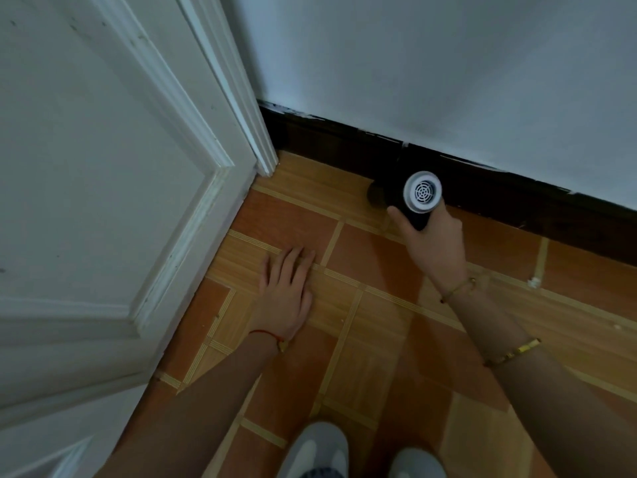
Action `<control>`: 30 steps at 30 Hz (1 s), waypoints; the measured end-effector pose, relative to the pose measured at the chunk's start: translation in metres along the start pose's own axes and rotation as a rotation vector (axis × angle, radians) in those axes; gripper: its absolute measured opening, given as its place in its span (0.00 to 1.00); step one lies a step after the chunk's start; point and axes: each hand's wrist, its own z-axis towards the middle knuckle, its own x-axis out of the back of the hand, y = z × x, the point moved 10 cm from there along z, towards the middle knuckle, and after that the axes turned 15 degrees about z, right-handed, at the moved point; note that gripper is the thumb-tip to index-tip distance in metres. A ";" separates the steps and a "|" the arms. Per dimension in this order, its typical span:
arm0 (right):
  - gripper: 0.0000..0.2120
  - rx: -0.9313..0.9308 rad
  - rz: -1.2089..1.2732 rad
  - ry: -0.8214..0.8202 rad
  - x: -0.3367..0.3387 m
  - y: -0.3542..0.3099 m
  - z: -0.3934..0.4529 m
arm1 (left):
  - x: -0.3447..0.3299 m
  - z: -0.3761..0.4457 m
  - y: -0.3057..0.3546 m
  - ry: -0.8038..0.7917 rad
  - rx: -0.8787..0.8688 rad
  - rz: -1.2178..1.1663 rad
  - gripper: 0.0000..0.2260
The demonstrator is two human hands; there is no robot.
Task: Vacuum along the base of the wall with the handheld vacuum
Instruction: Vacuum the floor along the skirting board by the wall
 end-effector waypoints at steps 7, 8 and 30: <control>0.26 -0.053 -0.048 -0.150 0.009 -0.002 -0.014 | -0.006 0.000 0.000 -0.042 0.009 0.022 0.23; 0.24 -0.057 -0.062 -0.200 0.010 -0.005 -0.018 | -0.005 0.000 0.000 -0.045 0.010 0.028 0.24; 0.25 -0.133 -0.080 -0.512 0.001 -0.018 -0.112 | 0.004 0.001 0.005 -0.036 0.042 0.054 0.23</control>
